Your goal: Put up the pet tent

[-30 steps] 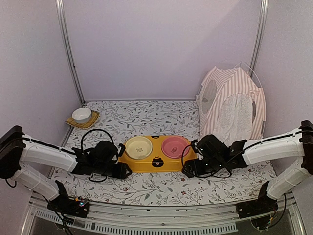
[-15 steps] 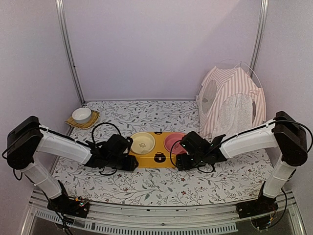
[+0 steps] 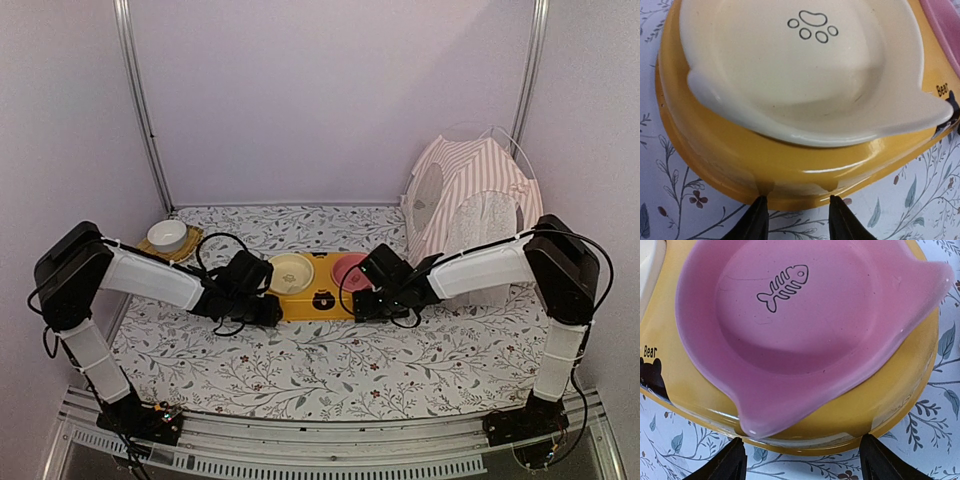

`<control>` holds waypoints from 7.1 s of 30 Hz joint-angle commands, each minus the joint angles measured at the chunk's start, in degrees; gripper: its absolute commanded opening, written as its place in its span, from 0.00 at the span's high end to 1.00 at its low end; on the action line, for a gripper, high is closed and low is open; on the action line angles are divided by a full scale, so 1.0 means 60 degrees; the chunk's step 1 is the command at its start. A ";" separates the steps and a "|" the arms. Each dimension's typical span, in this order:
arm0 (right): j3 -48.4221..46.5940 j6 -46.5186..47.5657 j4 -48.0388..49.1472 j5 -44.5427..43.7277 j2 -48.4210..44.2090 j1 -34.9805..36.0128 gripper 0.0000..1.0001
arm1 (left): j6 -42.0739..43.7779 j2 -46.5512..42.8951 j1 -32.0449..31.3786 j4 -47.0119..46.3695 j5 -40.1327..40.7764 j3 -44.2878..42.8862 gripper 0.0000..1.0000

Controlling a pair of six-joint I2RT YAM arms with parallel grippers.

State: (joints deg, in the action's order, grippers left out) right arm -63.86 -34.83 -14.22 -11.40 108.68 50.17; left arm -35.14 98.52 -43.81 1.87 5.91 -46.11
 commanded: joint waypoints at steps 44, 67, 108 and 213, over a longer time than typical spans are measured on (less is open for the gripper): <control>-0.1166 0.1018 0.0584 0.0812 0.0433 -0.1676 0.18 | 0.0896 0.1263 0.0946 0.0179 -0.1243 -0.2620 0.56; 0.3477 0.2023 0.1247 -0.1447 -0.6508 -0.2127 0.01 | 0.1448 -0.4917 0.1760 0.0626 0.0826 0.0545 0.01; 0.8849 0.5700 1.5518 0.0121 -0.3619 -0.8025 0.01 | 0.3176 -0.7104 0.4121 -0.0837 0.1858 0.2735 0.00; 0.8504 0.5951 1.5043 0.0131 -0.3439 -0.8062 0.01 | 0.6513 -0.1435 0.6315 -1.3940 0.2194 0.5737 0.00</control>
State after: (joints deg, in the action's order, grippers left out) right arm -12.05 0.89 73.82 -11.38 87.48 2.17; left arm 4.05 89.97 -6.57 -81.73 19.70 -10.90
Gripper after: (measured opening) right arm 0.990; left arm 0.994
